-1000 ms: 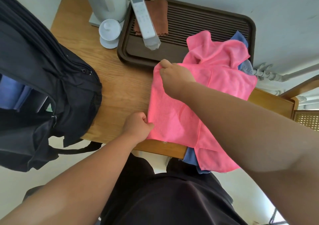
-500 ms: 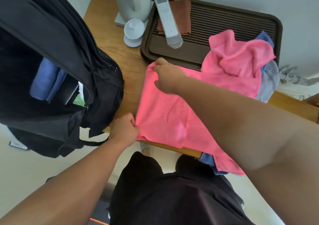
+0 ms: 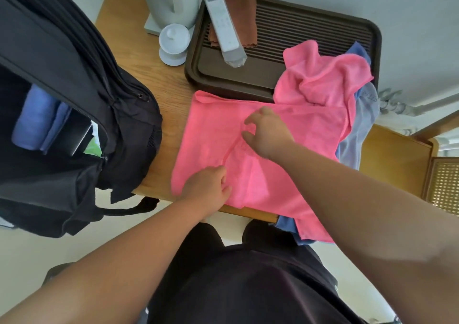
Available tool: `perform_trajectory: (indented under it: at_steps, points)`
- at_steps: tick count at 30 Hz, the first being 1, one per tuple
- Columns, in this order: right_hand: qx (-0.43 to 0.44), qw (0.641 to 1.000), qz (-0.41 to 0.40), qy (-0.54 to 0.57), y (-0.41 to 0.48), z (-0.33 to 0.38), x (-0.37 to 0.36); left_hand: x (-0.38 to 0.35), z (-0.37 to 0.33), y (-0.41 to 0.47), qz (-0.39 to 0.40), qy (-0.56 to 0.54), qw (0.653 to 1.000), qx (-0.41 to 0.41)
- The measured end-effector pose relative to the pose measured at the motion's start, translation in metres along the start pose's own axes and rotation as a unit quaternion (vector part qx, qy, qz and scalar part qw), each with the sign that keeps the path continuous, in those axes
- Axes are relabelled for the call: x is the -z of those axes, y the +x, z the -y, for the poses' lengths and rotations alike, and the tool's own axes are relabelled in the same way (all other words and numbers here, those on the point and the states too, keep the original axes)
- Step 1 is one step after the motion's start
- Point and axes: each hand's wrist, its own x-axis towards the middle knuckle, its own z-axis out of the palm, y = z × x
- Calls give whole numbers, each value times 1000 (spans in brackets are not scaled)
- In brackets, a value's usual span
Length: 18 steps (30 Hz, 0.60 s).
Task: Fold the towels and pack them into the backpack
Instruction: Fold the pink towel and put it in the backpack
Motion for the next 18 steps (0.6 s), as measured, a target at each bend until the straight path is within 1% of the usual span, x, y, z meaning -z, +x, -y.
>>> perform_trajectory:
  at_steps: [2, 3, 5, 9, 12, 14, 18]
  points:
    - [-56, 998, 29, -2, -8, -22, 2, -11, -16, 6, 13, 4, 999, -30]
    - [-69, 996, 48, -6, -11, -29, 2, -16, -22, 7, 18, 10, 999, -40]
    - [-62, 995, 73, -10, -15, -39, 0, -24, -30, 9, 31, 36, 998, -44]
    - [-49, 995, 88, -17, -18, -45, -1, -37, -37, 11, 44, 109, 993, -30]
    - [-26, 993, 93, -69, -16, -42, 1, -45, -39, 13, 37, 138, 990, -19]
    - [-23, 992, 93, -84, -13, -38, 4, -47, -40, 14, 34, 149, 988, -17]
    - [-38, 994, 84, -64, -3, -32, 5, -46, -42, 15, 28, 135, 990, -21]
